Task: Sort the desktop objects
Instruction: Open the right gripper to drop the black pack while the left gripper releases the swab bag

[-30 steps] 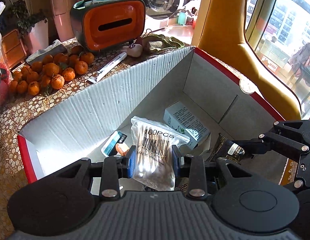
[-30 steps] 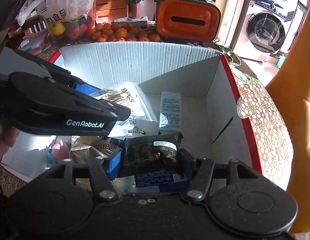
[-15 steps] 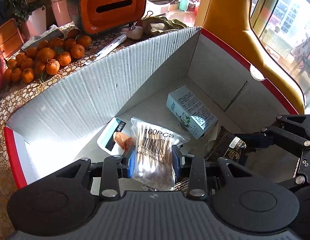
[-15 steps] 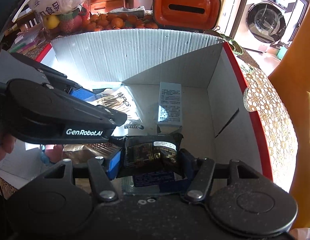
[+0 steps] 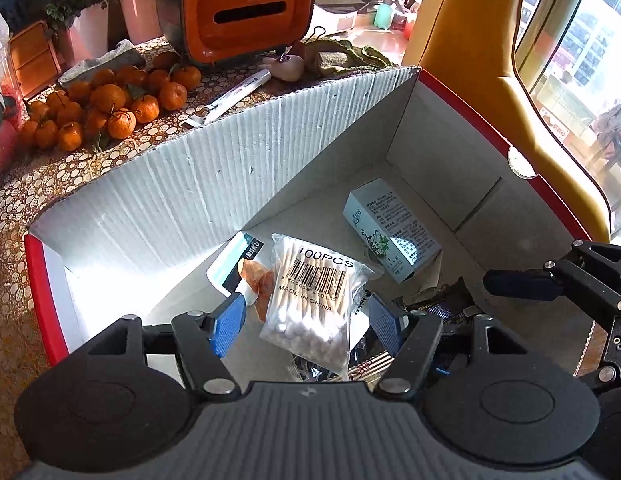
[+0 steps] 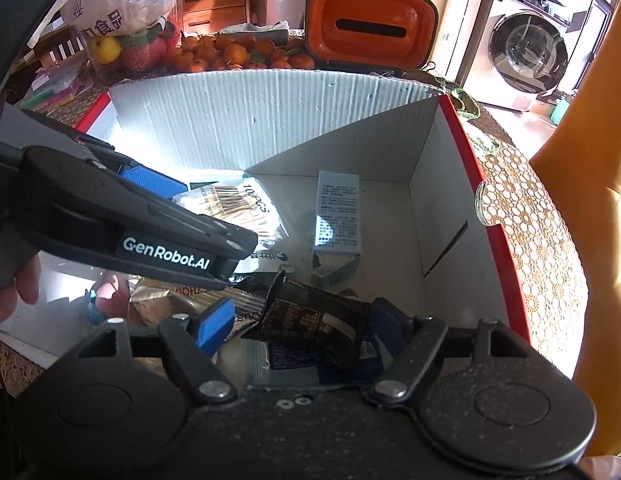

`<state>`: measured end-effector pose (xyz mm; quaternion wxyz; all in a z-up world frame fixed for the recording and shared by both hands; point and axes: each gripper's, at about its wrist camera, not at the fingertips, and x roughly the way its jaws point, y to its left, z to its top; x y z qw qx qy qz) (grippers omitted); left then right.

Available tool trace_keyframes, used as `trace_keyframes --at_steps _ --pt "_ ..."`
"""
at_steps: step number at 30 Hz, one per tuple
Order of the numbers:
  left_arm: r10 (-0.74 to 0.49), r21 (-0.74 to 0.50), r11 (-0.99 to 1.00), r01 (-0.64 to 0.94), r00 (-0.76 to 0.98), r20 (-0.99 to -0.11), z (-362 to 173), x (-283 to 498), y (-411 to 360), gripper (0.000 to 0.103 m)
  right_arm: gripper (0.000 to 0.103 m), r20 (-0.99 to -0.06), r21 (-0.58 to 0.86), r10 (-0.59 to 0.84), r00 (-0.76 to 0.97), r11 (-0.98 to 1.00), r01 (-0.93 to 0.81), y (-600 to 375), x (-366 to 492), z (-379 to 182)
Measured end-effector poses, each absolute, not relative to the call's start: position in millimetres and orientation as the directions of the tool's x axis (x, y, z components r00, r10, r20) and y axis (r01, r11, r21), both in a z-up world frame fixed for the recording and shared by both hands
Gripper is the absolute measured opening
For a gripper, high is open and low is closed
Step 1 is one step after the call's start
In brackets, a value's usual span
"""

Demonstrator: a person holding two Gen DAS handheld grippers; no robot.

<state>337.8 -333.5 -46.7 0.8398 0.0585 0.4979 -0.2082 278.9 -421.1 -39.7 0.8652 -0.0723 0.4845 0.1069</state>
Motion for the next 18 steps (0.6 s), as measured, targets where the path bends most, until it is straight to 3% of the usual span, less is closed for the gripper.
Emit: trace_keyframes --at_steps 18 --pt "-0.331 -0.12 0.895 0.43 0.458 -0.825 2 304 -322 0.067 0.077 -0.815 -0.028 0.133 0.564 0.963 -0.268 -417 248 2"
